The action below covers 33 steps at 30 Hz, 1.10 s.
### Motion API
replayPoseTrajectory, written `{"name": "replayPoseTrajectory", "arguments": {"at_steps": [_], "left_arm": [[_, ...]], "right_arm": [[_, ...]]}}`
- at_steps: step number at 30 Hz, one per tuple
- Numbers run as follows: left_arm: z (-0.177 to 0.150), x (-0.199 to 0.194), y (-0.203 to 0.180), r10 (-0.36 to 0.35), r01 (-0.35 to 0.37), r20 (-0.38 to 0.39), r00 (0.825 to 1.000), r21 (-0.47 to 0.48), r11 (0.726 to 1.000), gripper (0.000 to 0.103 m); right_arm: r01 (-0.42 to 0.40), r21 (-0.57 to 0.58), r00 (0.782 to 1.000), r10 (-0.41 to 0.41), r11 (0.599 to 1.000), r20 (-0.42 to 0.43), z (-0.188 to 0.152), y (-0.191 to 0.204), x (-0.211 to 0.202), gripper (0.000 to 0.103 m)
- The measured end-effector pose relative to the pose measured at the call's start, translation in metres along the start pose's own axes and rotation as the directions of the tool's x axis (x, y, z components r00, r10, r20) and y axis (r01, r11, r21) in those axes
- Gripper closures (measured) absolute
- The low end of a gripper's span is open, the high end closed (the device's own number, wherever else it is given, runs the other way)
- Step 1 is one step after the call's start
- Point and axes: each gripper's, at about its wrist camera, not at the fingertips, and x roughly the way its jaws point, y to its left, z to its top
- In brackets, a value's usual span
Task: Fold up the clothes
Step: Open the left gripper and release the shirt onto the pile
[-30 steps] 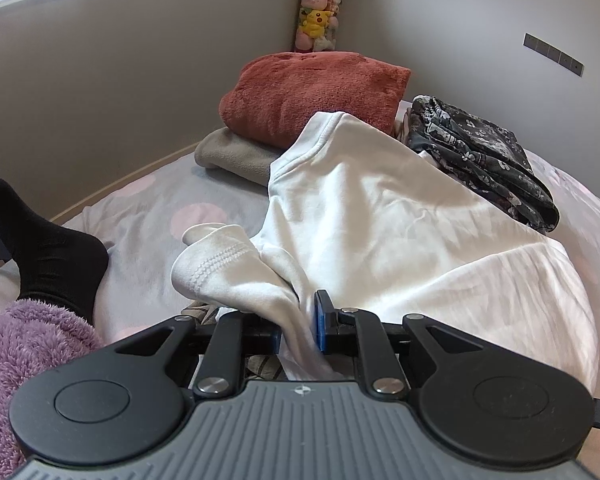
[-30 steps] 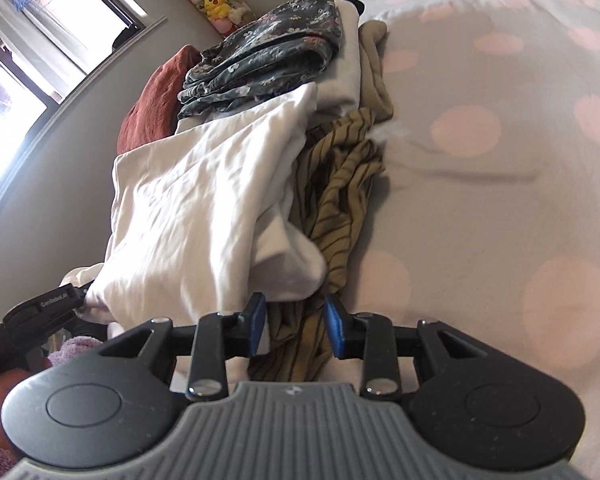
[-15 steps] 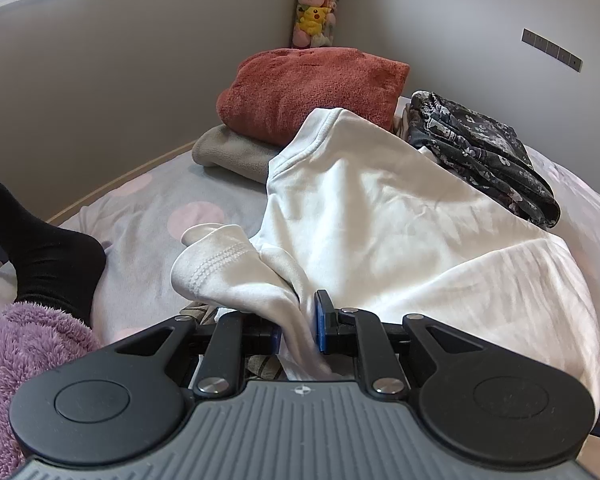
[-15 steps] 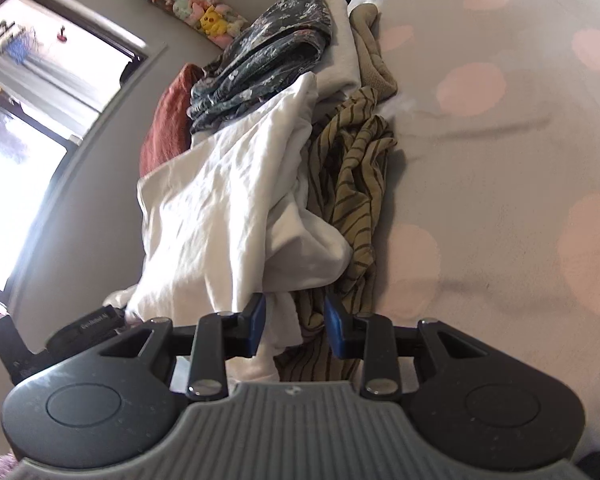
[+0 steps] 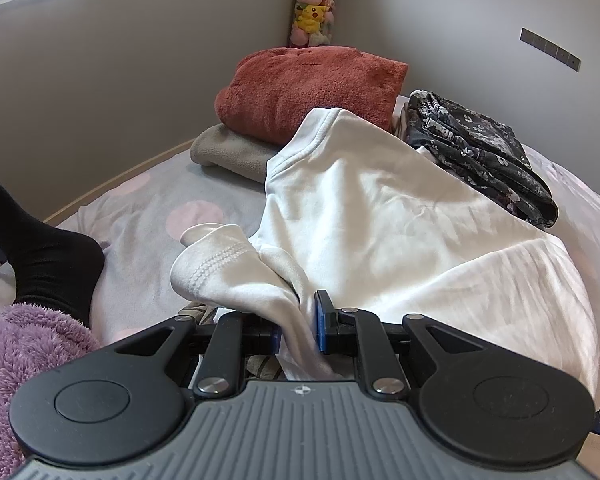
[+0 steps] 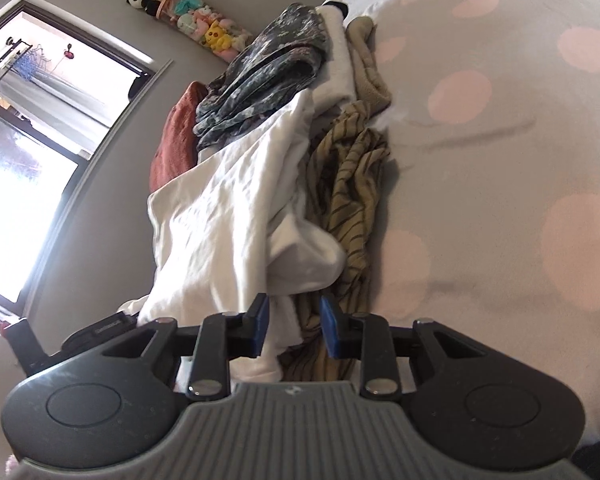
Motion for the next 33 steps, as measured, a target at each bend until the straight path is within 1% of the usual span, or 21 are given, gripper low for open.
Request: {"name": "replayPoseTrajectory", "arguments": {"at_steps": [2,4,5,7,8,9,10,11,12,13,15,17,18,19,21,24,27,30,33], "left_arm": [[-0.001,-0.003,0.000,0.006,-0.006,0.002,1.000,0.011,1.000,0.089],[-0.001,-0.008,-0.001,0.021,-0.021,0.005,1.000,0.030,0.999,0.084],[-0.002,-0.012,-0.001,0.030,-0.031,0.009,0.999,0.042,0.999,0.082],[-0.003,-0.018,-0.002,0.062,-0.063,0.018,0.998,0.069,0.996,0.073],[-0.004,-0.021,-0.002,0.084,-0.085,0.022,0.996,0.086,0.993,0.071],[-0.004,-0.023,-0.002,0.105,-0.107,0.027,0.994,0.102,0.989,0.065],[-0.005,-0.026,-0.003,0.126,-0.129,0.032,0.991,0.119,0.984,0.063],[-0.005,-0.028,-0.001,0.134,-0.137,0.029,0.990,0.118,0.983,0.063],[-0.005,-0.033,0.000,0.133,-0.136,0.030,0.991,0.112,0.984,0.063],[-0.005,-0.038,0.000,0.130,-0.133,0.032,0.991,0.105,0.986,0.063],[-0.004,-0.051,-0.001,0.118,-0.122,0.047,0.992,0.104,0.987,0.063],[-0.003,-0.067,-0.007,0.094,-0.103,0.077,0.993,0.122,0.987,0.063],[-0.003,-0.074,-0.011,0.071,-0.084,0.092,0.993,0.135,0.987,0.062],[-0.003,-0.081,-0.017,0.034,-0.050,0.105,0.994,0.161,0.986,0.060],[-0.003,-0.095,-0.031,-0.045,0.017,0.119,0.992,0.224,0.974,0.058],[-0.005,-0.105,-0.056,-0.136,0.097,0.097,0.986,0.330,0.939,0.056],[-0.011,-0.109,-0.081,-0.202,0.154,0.063,0.977,0.442,0.884,0.055],[-0.020,-0.110,-0.105,-0.254,0.197,0.027,0.967,0.552,0.810,0.052],[-0.034,-0.109,-0.126,-0.271,0.208,-0.008,0.963,0.665,0.717,0.051]], "right_arm": [[-0.033,-0.001,0.999,0.033,0.999,-0.009,-0.005,0.004,0.000,0.070],[-0.037,-0.014,0.999,0.036,0.999,-0.027,-0.011,0.007,0.003,0.069],[-0.031,-0.019,0.999,0.030,0.999,-0.035,-0.013,0.009,0.005,0.067],[-0.025,-0.004,0.998,0.024,1.000,-0.057,-0.017,0.008,0.011,0.067],[-0.030,0.014,0.997,0.031,0.999,-0.071,-0.019,0.006,0.014,0.067],[-0.035,0.028,0.996,0.037,0.999,-0.079,-0.021,0.005,0.017,0.067],[-0.040,0.040,0.995,0.044,0.998,-0.085,-0.023,0.005,0.019,0.067],[-0.042,0.045,0.995,0.046,0.998,-0.089,-0.024,0.005,0.021,0.068],[-0.043,0.045,0.995,0.047,0.998,-0.086,-0.025,0.006,0.022,0.081],[-0.050,0.044,0.995,0.053,0.998,-0.082,-0.024,0.007,0.021,0.086],[-0.079,0.043,0.994,0.082,0.996,-0.069,-0.021,0.011,0.017,0.093],[-0.100,0.031,0.993,0.102,0.995,-0.059,-0.015,0.017,0.011,0.094],[-0.109,0.024,0.992,0.110,0.994,-0.055,-0.012,0.020,0.008,0.094],[-0.119,0.017,0.992,0.119,0.993,-0.051,-0.008,0.024,0.005,0.095],[-0.137,0.004,0.990,0.137,0.991,-0.043,-0.002,0.030,-0.001,0.095],[-0.140,-0.012,0.989,0.140,0.990,-0.043,0.010,0.040,-0.007,0.095],[-0.135,-0.018,0.990,0.134,0.991,-0.043,0.019,0.047,-0.011,0.095],[-0.135,-0.007,0.990,0.134,0.991,-0.053,0.025,0.052,-0.013,0.095],[-0.138,0.014,0.988,0.139,0.990,-0.073,0.027,0.054,-0.012,0.095]]}}
